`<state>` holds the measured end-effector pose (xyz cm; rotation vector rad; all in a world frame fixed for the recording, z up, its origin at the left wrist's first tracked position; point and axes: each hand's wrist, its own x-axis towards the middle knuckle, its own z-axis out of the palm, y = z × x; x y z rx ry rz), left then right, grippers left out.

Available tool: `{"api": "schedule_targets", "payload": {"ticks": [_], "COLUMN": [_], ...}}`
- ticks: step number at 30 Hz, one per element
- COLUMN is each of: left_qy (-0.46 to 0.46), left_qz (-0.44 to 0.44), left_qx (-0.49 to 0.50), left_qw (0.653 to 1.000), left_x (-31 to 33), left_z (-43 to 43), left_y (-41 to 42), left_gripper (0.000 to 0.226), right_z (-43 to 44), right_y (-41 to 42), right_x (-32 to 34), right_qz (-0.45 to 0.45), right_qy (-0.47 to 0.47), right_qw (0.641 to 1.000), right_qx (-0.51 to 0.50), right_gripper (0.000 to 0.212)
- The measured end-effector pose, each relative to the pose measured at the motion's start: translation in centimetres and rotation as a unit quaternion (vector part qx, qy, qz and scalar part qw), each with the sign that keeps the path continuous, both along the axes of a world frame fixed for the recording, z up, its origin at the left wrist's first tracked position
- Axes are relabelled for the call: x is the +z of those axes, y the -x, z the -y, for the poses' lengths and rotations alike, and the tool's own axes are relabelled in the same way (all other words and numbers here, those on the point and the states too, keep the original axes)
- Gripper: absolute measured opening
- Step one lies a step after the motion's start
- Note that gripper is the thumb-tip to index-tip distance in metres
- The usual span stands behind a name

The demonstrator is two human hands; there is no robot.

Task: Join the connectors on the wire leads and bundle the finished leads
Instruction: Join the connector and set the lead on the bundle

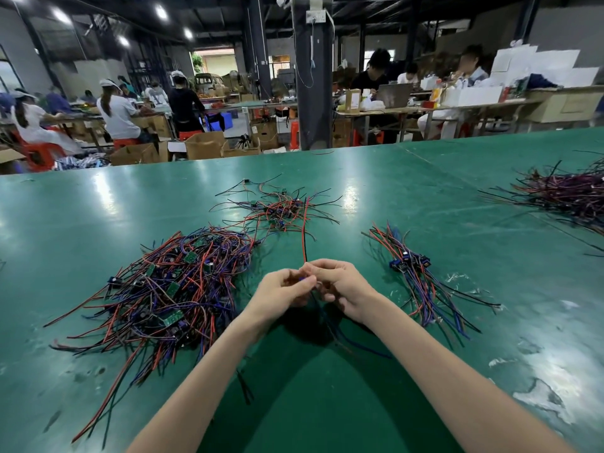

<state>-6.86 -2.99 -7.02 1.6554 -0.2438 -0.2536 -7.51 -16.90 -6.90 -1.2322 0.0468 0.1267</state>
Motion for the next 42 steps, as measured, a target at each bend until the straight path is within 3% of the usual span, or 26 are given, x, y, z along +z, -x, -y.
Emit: {"api": "schedule_targets", "payload": {"ticks": [4,10,17,27,32,39,42], "left_qy": [0.023,0.087,0.151,0.217,0.205,0.169,0.159], "left_qz": [-0.016,-0.037,-0.04,-0.06,-0.041,-0.002,0.014], "left_qx": [-0.025,0.021,0.103,0.113,0.118,0.103,0.111], "left_qw": [0.999,0.995,0.982,0.968,0.971,0.98,0.981], "left_x": [-0.1,0.2,-0.2,-0.2,-0.6,-1.1,-1.4], "left_z": [0.1,-0.5,-1.1,-1.1,-1.1,-1.0,-0.8], "left_y": [0.7,1.1,0.8,0.4,0.4,0.0,0.0], "left_gripper": [0.016,0.008,0.006,0.011,0.014,0.014,0.017], "right_z": [-0.1,-0.5,-1.5,-1.4,-1.6,-1.7,-1.7], "right_y": [0.1,0.5,1.2,2.0,2.2,2.4,2.3], "right_x": [0.1,0.2,0.6,0.8,1.0,1.4,1.4], "right_qz": [0.012,0.021,-0.056,0.029,0.052,0.018,-0.045], "right_qy": [0.028,0.077,0.08,0.19,0.269,0.233,0.177], "right_qw": [0.999,0.994,0.995,0.981,0.961,0.971,0.982], "right_qx": [-0.038,-0.069,0.007,0.028,0.032,0.053,0.053], "right_gripper": [0.007,0.005,0.015,0.011,0.02,0.022,0.027]}}
